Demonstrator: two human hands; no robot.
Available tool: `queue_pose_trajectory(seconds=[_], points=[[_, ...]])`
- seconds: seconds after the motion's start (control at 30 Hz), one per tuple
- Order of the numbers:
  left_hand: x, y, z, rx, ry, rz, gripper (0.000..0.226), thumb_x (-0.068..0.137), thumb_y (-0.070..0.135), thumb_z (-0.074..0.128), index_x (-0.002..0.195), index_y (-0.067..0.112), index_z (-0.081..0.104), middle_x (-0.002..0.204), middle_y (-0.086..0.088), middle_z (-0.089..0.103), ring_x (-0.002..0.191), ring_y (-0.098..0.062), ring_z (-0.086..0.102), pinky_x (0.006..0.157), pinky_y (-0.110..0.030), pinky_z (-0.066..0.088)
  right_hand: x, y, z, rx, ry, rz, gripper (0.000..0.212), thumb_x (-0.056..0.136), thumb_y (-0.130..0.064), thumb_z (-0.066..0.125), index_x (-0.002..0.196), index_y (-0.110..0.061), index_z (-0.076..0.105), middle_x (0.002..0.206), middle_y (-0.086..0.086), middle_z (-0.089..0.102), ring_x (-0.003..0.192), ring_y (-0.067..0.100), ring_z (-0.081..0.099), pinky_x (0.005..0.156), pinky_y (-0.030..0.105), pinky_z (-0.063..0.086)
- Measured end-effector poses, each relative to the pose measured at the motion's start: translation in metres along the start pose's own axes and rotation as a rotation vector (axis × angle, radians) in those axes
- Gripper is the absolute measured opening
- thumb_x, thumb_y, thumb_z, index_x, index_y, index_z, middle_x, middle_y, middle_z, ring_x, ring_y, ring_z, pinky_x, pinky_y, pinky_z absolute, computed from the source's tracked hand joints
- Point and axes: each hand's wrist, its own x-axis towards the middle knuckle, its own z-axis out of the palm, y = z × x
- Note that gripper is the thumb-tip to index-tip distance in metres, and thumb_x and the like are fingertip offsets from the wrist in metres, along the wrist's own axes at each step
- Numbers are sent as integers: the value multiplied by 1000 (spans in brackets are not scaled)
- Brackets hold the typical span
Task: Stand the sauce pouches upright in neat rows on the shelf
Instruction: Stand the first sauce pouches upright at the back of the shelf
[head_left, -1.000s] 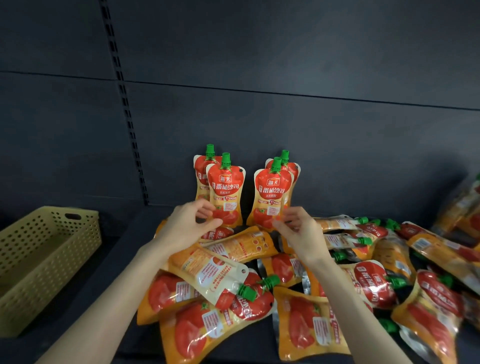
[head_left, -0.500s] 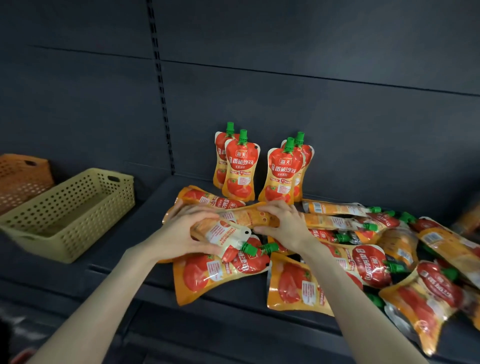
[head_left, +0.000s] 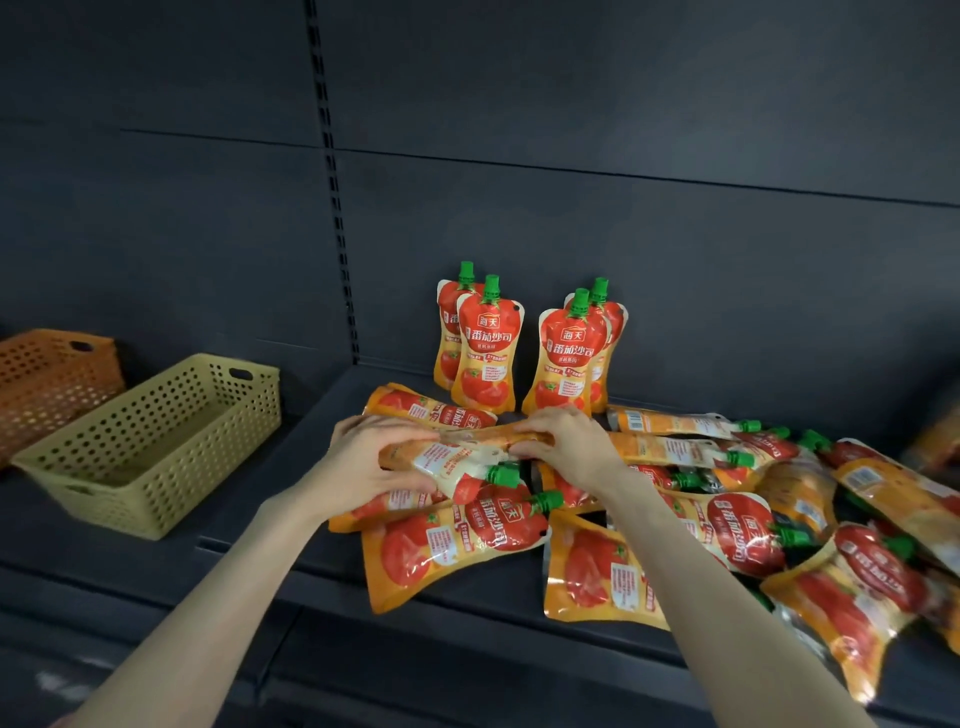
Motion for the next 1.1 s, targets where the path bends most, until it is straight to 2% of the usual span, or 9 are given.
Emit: queue_pose_trajectory(seconds=[0.1, 0.2, 0.33, 0.5, 0.6, 0.7, 0.77, 0.87, 1.1], points=[[1, 8, -9, -285, 114, -70, 44, 67, 59, 67, 108, 45, 59, 105, 19, 65, 103, -6, 61, 91, -36, 51, -4, -1, -2, 33, 32, -6, 30, 92, -41, 51, 110, -23, 66, 111, -3, 66, 106, 18, 57, 89, 38, 48], [6, 17, -15, -487, 227, -87, 21, 78, 42, 57, 98, 35, 61, 89, 11, 72, 85, -10, 69, 72, -30, 57, -5, -3, -3, 55, 68, 7, 28, 95, -36, 48, 105, -18, 66, 105, -2, 67, 99, 17, 60, 84, 33, 49], [14, 16, -15, -554, 389, -86, 24, 86, 47, 43, 97, 33, 60, 93, 4, 71, 84, -9, 69, 74, -28, 53, -7, -7, -3, 236, 126, 68, 27, 97, -31, 45, 103, -10, 60, 100, -3, 61, 96, 12, 58, 82, 29, 50], [23, 22, -11, -630, 460, -144, 32, 85, 54, 33, 95, 34, 56, 90, 9, 68, 81, -3, 67, 65, -15, 53, -17, -13, -5, 743, 337, 201, 29, 99, -34, 37, 98, -13, 57, 96, 10, 68, 88, 18, 67, 75, 28, 57], [34, 34, -6, -732, 428, -220, 45, 88, 57, 27, 102, 28, 58, 91, 7, 68, 81, -7, 68, 68, -20, 54, -14, -16, -8, 945, 382, 301, 31, 96, -45, 38, 96, -23, 60, 97, 11, 71, 90, 22, 69, 86, 43, 55], [50, 46, -2, -850, 280, -380, 52, 84, 67, 26, 111, 32, 54, 100, 8, 66, 94, -15, 64, 79, -30, 52, -15, -20, -12, 1130, 366, 350, 39, 83, -57, 48, 98, -24, 61, 95, 5, 73, 90, 20, 70, 84, 41, 56], [58, 52, 2, -977, 179, -450, 60, 78, 70, 39, 124, 32, 48, 113, 5, 62, 105, -18, 61, 90, -40, 50, -17, -22, -15, 1194, 359, 330, 33, 82, -52, 52, 99, -24, 58, 97, 5, 71, 89, 20, 70, 80, 38, 56], [66, 57, 7, -1079, 102, -393, 40, 80, 43, 63, 116, 27, 54, 111, 2, 65, 102, -17, 62, 86, -37, 51, -19, -18, -19, 1257, 364, 321, 32, 85, -41, 60, 111, -23, 57, 100, 4, 71, 90, 19, 70, 77, 36, 56], [83, 47, 12, -996, 173, -262, 36, 78, 30, 71, 113, 26, 62, 105, 5, 70, 100, -14, 66, 86, -35, 52, -22, -3, -23, 1059, 401, 281, 29, 82, -31, 67, 108, -17, 63, 101, 6, 72, 88, 19, 71, 79, 38, 58]])
